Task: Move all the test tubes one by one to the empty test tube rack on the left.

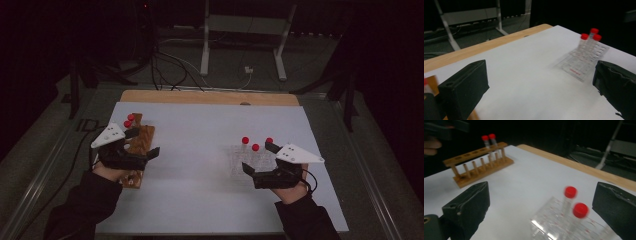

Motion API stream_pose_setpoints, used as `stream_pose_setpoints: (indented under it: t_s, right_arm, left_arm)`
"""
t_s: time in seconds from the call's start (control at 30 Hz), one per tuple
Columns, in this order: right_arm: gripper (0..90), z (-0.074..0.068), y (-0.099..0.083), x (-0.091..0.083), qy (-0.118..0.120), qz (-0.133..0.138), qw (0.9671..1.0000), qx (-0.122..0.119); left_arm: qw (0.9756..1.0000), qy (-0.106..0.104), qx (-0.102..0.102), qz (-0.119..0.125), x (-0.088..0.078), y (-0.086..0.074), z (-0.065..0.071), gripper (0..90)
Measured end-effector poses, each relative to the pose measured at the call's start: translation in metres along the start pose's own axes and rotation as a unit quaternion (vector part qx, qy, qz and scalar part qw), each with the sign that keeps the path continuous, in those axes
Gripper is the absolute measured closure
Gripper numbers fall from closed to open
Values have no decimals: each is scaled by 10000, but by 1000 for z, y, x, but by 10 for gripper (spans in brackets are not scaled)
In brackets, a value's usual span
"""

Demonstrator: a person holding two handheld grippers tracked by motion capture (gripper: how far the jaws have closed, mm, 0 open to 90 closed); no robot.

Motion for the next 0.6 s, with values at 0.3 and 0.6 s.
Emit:
stream_pose_setpoints:
  t_s: [0.3,0.6]
  right_arm:
    - [93,30,-25,-3,-474,-331,9982,176]
    - [294,43,-54,5,-632,-783,9946,257]
  left_arm:
    - [9982,-588,120,-25,4,-13,44,9]
    - [9964,-808,207,-143,7,-26,62,8]
Point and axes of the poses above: each handheld gripper's, and its own axes: x roughly forward along the jaws, y roughly out of its top, z roughly to its right, the point moved 8 cm from there along x, roughly forward along the jaws, and after that the axes turned 14 degrees about z, right-handed, at the moved point
